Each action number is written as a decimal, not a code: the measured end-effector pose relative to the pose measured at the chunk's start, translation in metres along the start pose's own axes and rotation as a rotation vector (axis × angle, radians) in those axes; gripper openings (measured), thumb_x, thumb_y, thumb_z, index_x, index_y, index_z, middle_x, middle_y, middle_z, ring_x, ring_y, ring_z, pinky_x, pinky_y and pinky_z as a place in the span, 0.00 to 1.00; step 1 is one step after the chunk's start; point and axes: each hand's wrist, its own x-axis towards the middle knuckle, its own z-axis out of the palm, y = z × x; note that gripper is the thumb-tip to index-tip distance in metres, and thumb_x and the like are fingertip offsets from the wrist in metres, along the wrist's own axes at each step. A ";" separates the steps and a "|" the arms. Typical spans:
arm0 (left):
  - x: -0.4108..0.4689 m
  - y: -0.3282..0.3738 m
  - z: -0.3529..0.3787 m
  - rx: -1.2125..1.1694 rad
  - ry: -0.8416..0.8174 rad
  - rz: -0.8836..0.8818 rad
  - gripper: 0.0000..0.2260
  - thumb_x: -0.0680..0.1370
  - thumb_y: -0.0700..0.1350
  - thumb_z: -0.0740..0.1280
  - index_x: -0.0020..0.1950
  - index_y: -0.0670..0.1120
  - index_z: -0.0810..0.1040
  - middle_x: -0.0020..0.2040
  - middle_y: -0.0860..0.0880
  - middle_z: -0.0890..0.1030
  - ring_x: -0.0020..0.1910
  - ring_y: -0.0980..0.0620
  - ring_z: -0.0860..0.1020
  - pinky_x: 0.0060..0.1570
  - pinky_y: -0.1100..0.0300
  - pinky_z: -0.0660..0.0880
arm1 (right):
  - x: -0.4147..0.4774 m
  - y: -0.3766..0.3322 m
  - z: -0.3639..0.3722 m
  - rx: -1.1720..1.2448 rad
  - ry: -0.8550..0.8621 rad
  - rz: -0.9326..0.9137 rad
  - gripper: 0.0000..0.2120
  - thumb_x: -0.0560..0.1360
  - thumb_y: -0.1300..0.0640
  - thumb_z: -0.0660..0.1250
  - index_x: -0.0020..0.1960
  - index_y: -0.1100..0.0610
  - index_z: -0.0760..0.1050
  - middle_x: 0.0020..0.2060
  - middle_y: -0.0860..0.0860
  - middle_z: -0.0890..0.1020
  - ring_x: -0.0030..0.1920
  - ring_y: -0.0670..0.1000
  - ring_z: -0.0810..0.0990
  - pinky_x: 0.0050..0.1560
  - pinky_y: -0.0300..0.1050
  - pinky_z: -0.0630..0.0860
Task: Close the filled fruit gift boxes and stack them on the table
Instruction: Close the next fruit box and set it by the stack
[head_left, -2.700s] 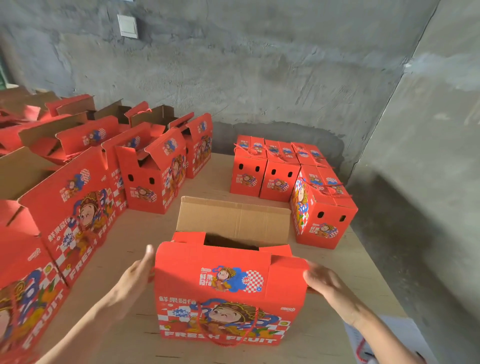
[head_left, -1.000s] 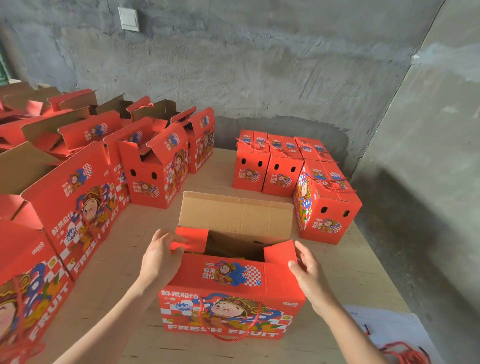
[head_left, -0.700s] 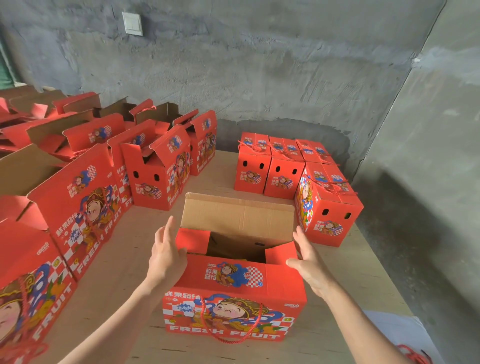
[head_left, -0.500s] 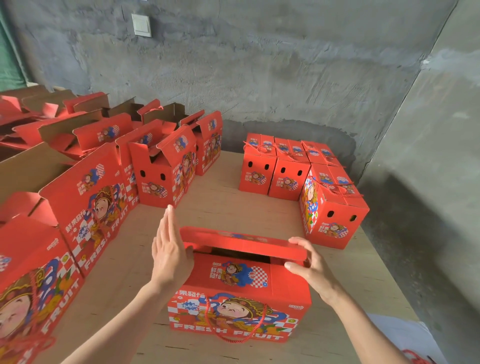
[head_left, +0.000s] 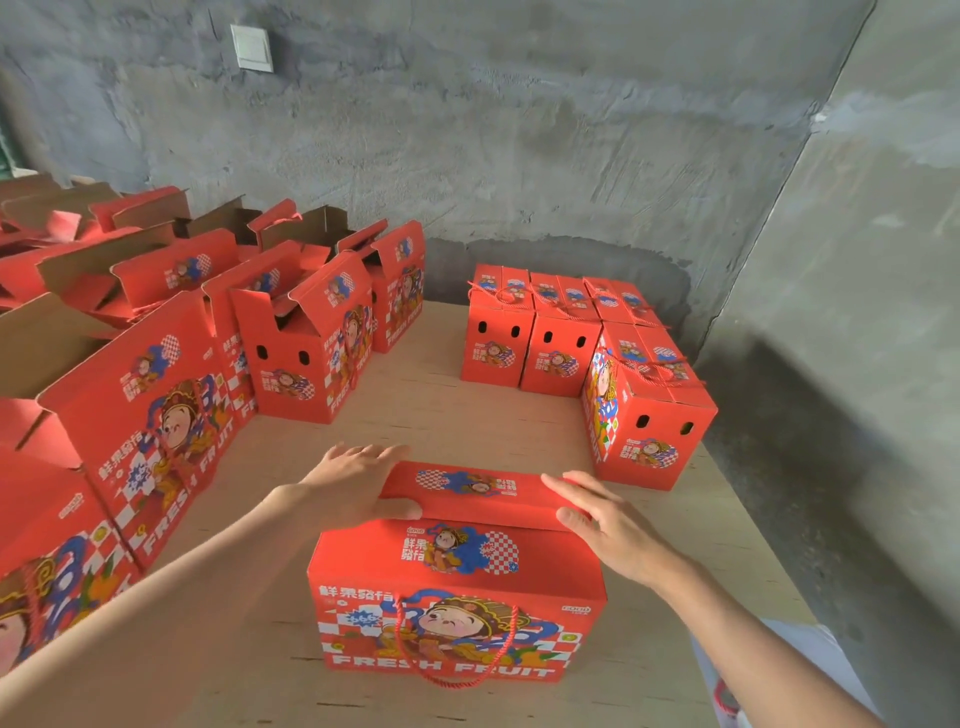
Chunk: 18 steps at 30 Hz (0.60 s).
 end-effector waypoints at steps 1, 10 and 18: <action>0.002 -0.003 0.000 0.032 -0.026 0.035 0.47 0.62 0.77 0.46 0.76 0.54 0.52 0.70 0.49 0.66 0.69 0.48 0.63 0.67 0.51 0.61 | 0.000 0.000 0.001 -0.006 0.004 -0.007 0.21 0.74 0.34 0.50 0.67 0.27 0.54 0.70 0.39 0.60 0.65 0.50 0.71 0.62 0.42 0.67; 0.010 -0.013 0.015 0.147 0.037 0.128 0.45 0.62 0.77 0.36 0.77 0.58 0.48 0.65 0.49 0.65 0.66 0.49 0.63 0.64 0.52 0.64 | 0.003 0.003 0.004 -0.017 0.043 -0.034 0.20 0.74 0.36 0.52 0.65 0.26 0.55 0.70 0.38 0.61 0.68 0.44 0.65 0.60 0.35 0.62; 0.011 -0.013 0.017 0.135 0.005 0.128 0.47 0.60 0.79 0.31 0.76 0.61 0.43 0.65 0.49 0.64 0.66 0.48 0.62 0.64 0.50 0.63 | 0.004 -0.005 0.000 -0.304 -0.019 -0.030 0.21 0.81 0.43 0.51 0.73 0.34 0.53 0.77 0.44 0.50 0.77 0.47 0.45 0.74 0.46 0.43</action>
